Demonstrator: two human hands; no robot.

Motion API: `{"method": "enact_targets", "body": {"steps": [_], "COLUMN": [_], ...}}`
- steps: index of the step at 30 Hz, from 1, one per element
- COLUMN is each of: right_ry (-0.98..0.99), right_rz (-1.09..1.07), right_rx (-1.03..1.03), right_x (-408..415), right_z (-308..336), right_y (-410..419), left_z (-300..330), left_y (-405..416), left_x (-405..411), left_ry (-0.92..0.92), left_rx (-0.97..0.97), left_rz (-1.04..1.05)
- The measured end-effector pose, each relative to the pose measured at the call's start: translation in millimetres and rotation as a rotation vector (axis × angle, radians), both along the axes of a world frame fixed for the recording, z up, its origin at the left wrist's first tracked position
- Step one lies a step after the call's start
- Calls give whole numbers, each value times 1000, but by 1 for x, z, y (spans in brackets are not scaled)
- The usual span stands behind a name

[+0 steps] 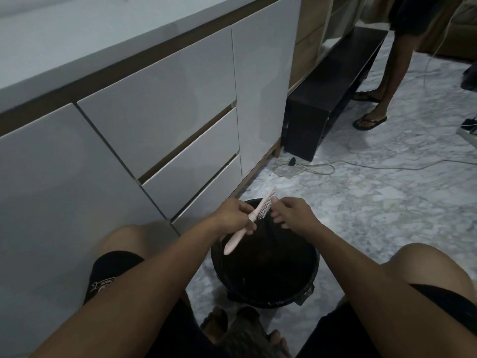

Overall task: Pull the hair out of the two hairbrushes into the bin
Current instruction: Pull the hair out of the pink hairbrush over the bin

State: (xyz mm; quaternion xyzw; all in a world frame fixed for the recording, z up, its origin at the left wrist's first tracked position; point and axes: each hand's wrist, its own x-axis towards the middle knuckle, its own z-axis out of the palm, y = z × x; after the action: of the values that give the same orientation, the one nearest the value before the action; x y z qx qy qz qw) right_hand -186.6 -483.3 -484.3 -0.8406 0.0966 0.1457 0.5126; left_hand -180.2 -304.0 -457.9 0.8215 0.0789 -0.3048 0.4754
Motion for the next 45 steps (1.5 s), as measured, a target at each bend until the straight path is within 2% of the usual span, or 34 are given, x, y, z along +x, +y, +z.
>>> {"method": "enact_targets", "body": {"steps": [2, 7, 15, 17, 21, 24, 28, 32, 35, 39, 45], "right_ry": [88, 225, 319, 287, 117, 46, 22, 143, 179, 92, 13], "right_rz": [-45, -125, -226, -282, -390, -470, -512, -537, -384, -160, -414], "right_rx": [133, 248, 406, 416, 237, 194, 106, 244, 406, 359, 310], "right_x": [-1, -2, 1, 3, 5, 6, 9, 11, 10, 3, 5], "right_z": [5, 7, 8, 5, 2, 2, 0, 3, 5, 2, 5], "right_y": [0, -7, -14, -14, -13, -16, -25, -24, -20, -11, -15], "left_z": [0, 3, 4, 4, 1, 0, 0, 1, 6, 10, 2], "left_y": [-3, -10, -25, -28, -31, -32, -29, -24, -21, -20, -20], "left_x": [-2, -9, -18, -19, -21, -21, -22, -20, -16, -16, -15], "left_ry": [-73, -194, -316, -368, -440, -463, -441, -295, -119, -52, -15], "left_rx": [49, 89, 127, 177, 233, 244, 227, 148, 27, -35, -84], "left_rz": [-44, -113, -16, -30, -69, -78, -98, -43, 63, 42, -11]}}
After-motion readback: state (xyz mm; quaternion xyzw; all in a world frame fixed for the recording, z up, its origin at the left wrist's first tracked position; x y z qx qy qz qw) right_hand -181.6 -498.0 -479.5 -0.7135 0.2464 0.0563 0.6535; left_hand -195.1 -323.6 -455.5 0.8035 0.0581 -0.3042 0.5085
